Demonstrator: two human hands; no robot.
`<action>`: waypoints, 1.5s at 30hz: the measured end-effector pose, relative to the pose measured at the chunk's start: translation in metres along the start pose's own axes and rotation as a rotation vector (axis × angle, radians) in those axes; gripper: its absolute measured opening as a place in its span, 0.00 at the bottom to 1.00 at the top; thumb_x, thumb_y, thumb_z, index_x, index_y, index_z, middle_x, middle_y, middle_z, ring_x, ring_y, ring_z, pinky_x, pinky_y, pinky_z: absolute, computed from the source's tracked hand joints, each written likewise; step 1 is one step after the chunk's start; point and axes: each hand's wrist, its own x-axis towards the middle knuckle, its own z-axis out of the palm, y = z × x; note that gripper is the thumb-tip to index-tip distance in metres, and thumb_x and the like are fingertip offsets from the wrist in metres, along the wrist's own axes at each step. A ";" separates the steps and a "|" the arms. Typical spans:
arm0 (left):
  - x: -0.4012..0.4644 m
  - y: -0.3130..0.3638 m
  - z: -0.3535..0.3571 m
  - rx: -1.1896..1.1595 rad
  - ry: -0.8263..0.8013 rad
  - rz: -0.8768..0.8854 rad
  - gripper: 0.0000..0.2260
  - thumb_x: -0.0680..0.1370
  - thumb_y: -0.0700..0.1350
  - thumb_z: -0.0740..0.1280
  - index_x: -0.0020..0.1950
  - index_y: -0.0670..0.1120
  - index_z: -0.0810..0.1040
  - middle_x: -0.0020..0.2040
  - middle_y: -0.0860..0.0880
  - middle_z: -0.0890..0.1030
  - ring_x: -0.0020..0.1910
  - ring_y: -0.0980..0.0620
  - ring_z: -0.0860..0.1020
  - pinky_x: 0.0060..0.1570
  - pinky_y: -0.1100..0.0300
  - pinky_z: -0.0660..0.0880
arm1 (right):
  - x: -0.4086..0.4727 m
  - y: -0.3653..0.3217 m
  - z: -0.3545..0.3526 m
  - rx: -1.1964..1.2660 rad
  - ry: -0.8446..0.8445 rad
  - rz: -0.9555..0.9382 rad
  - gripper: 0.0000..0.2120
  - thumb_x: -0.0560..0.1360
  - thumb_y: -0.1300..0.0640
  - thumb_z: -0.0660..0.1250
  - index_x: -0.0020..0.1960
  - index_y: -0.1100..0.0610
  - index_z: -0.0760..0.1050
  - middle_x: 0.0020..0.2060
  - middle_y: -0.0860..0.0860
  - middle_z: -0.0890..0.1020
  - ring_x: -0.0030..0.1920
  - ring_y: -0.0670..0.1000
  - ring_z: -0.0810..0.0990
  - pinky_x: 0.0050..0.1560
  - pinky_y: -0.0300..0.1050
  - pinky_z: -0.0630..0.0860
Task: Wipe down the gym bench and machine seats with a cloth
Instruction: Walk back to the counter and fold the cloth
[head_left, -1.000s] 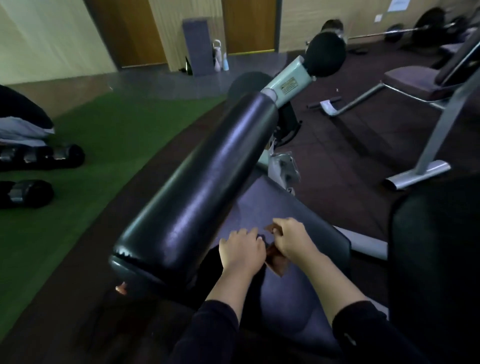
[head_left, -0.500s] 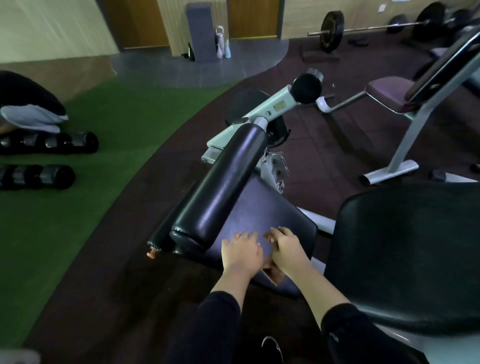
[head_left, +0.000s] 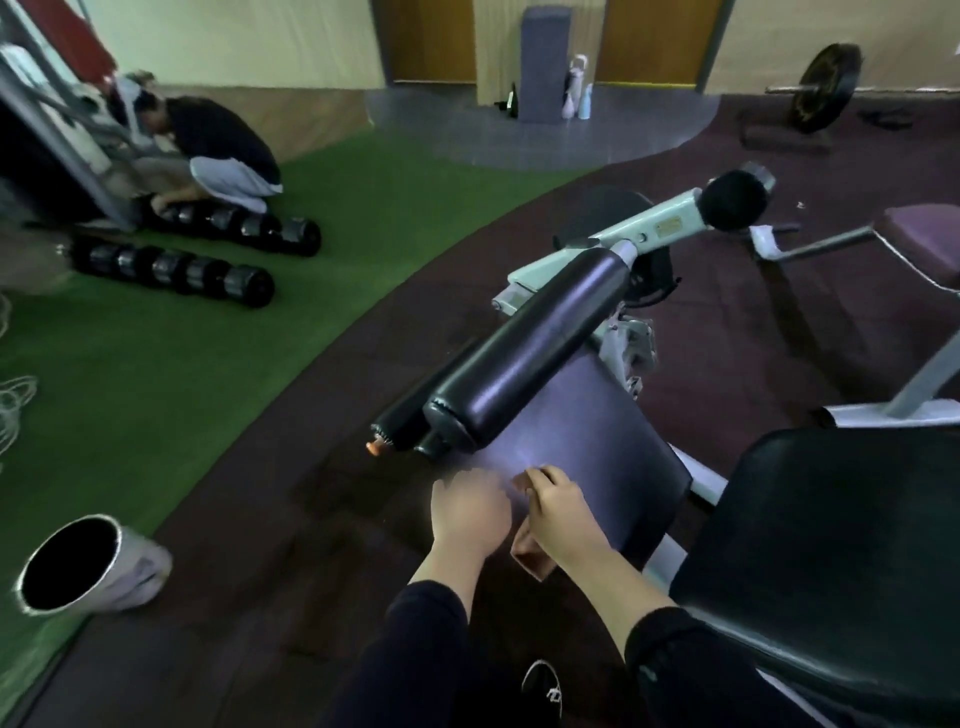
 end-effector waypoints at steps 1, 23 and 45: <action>-0.005 -0.009 0.001 -0.012 0.004 -0.024 0.16 0.82 0.50 0.53 0.67 0.51 0.71 0.65 0.52 0.75 0.65 0.50 0.70 0.62 0.51 0.66 | 0.000 -0.006 0.004 0.009 -0.018 0.001 0.25 0.69 0.57 0.71 0.65 0.58 0.70 0.61 0.53 0.74 0.59 0.55 0.74 0.59 0.45 0.72; -0.167 -0.250 0.012 -0.141 0.023 -0.501 0.14 0.81 0.48 0.55 0.63 0.47 0.74 0.59 0.49 0.78 0.60 0.48 0.75 0.56 0.53 0.69 | -0.034 -0.242 0.145 -0.007 -0.324 -0.340 0.20 0.81 0.57 0.53 0.72 0.55 0.62 0.72 0.53 0.63 0.70 0.54 0.63 0.69 0.46 0.64; 0.044 -0.421 -0.072 -0.075 -0.023 -0.503 0.14 0.81 0.49 0.57 0.63 0.46 0.73 0.61 0.48 0.77 0.61 0.47 0.74 0.57 0.51 0.69 | 0.222 -0.368 0.168 -0.044 -0.408 -0.338 0.21 0.77 0.61 0.61 0.69 0.54 0.66 0.69 0.53 0.64 0.66 0.56 0.66 0.65 0.46 0.65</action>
